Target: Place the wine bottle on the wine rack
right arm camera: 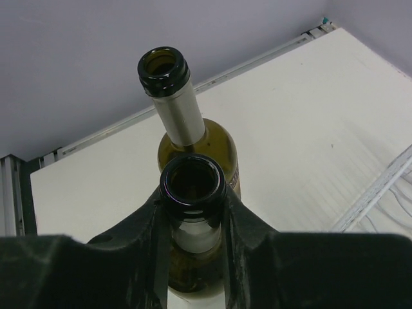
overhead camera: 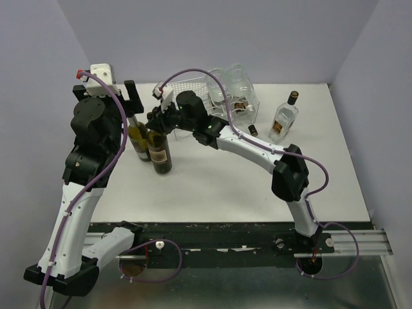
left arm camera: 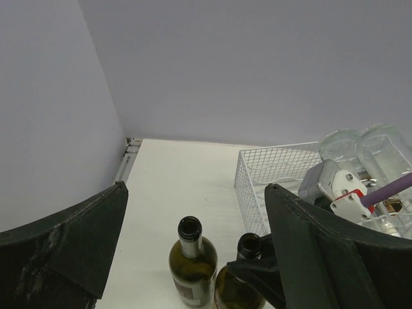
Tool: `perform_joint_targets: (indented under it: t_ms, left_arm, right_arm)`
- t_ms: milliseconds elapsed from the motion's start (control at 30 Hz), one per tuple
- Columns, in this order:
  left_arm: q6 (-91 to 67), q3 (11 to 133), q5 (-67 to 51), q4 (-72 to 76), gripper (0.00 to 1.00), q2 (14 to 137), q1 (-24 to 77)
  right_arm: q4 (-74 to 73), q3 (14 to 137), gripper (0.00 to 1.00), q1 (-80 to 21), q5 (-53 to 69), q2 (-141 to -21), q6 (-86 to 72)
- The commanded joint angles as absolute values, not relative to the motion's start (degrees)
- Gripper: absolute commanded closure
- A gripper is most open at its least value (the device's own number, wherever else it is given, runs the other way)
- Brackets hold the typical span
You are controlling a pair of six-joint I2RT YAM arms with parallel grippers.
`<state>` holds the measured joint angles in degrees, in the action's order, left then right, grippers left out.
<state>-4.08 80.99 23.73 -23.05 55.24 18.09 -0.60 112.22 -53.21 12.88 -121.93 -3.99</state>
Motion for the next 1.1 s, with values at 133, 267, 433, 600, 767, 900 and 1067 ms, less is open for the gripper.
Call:
perform_joint_targets:
  t_ms: [133,267,433,600,767,900,1067]
  left_arm:
    - [-3.8,82.4,19.7,-23.1,0.02,55.0,18.0]
    - [-2.5,81.7,11.8,-22.9,0.01,54.8,18.0]
    - [-1.6,79.5,-4.8,-21.4,0.01,54.6,18.0]
    - [-1.1,75.2,-18.4,-17.9,0.01,54.2,18.0]
    - [-0.6,67.8,-27.5,-11.4,0.01,52.5,18.0]
    - [-1.1,65.5,-34.6,-10.4,0.01,54.0,18.1]
    - [-3.1,62.3,-40.9,-7.9,0.01,57.4,18.0]
  right_arm:
    - [-7.7,112.8,0.99,-53.6,15.0,-110.9,-2.8]
    - [-9.2,108.9,1.0,-53.1,14.2,-103.6,-3.4]
    - [-13.4,107.3,1.0,-50.5,14.0,-97.3,-7.0]
    - [-18.5,109.4,1.0,-47.6,11.5,-93.7,-9.0]
    - [-24.0,113.8,1.0,-44.8,9.0,-93.2,-12.6]
    - [-26.7,116.8,1.0,-43.4,7.6,-93.5,-15.1]
    - [-26.2,118.2,1.0,-42.0,8.1,-93.3,-17.5]
